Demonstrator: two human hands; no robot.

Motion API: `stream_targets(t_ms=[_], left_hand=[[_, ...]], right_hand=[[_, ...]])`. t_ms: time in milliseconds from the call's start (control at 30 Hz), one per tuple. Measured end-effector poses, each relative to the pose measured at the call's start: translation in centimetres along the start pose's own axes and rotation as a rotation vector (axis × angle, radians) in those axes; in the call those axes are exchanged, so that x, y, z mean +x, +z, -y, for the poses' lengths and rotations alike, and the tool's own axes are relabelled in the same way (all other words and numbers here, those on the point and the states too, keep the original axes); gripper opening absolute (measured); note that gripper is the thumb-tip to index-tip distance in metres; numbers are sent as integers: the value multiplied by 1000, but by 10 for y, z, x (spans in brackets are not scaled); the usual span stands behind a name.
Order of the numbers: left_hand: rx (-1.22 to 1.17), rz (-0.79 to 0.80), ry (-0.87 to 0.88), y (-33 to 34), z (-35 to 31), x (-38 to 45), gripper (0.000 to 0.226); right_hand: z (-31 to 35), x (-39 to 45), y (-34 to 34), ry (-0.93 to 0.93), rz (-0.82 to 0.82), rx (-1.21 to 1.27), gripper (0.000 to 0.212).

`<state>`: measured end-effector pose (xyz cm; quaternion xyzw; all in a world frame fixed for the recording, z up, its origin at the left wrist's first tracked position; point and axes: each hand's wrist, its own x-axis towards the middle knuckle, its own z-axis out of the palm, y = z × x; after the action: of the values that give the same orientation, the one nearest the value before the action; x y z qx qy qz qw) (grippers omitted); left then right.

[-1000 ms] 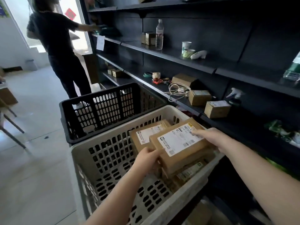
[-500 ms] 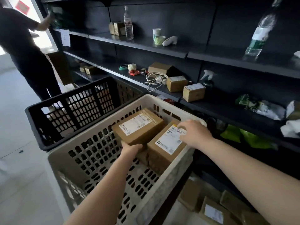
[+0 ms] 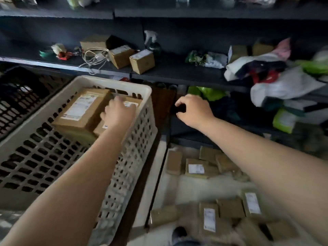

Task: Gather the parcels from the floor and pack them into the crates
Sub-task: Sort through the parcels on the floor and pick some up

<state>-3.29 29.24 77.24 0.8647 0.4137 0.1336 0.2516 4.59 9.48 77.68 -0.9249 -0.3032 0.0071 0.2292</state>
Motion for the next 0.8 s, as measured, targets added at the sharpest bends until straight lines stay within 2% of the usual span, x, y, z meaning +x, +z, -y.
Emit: stream_targets(t_ms=[133,200,300,467,600,733,800], left_hand=[[152,135,442,64,-69,-48,43],[191,234,520,100,-83,-71,42],[127,424,429,155,-82,-94,40],[157,595,281,247,-48,-123,34],[146,629,87,313,14,-138,32],[47,624,-278,384,113,-160,34],[28,603,-389,418,167,-172,32]], right_hand=[[-55,-26,-7,74,49,-138,34],[-92,-41,-11,132,55,-167,36],[-149,-64,-10,244,62,-131,34],[-225,-96,42,360,172,-109,33],[-260,-113,133,396,361,-21,39],[-287,-140,257,349,651,23,41],[-301,-160,322,341,765,13,39]])
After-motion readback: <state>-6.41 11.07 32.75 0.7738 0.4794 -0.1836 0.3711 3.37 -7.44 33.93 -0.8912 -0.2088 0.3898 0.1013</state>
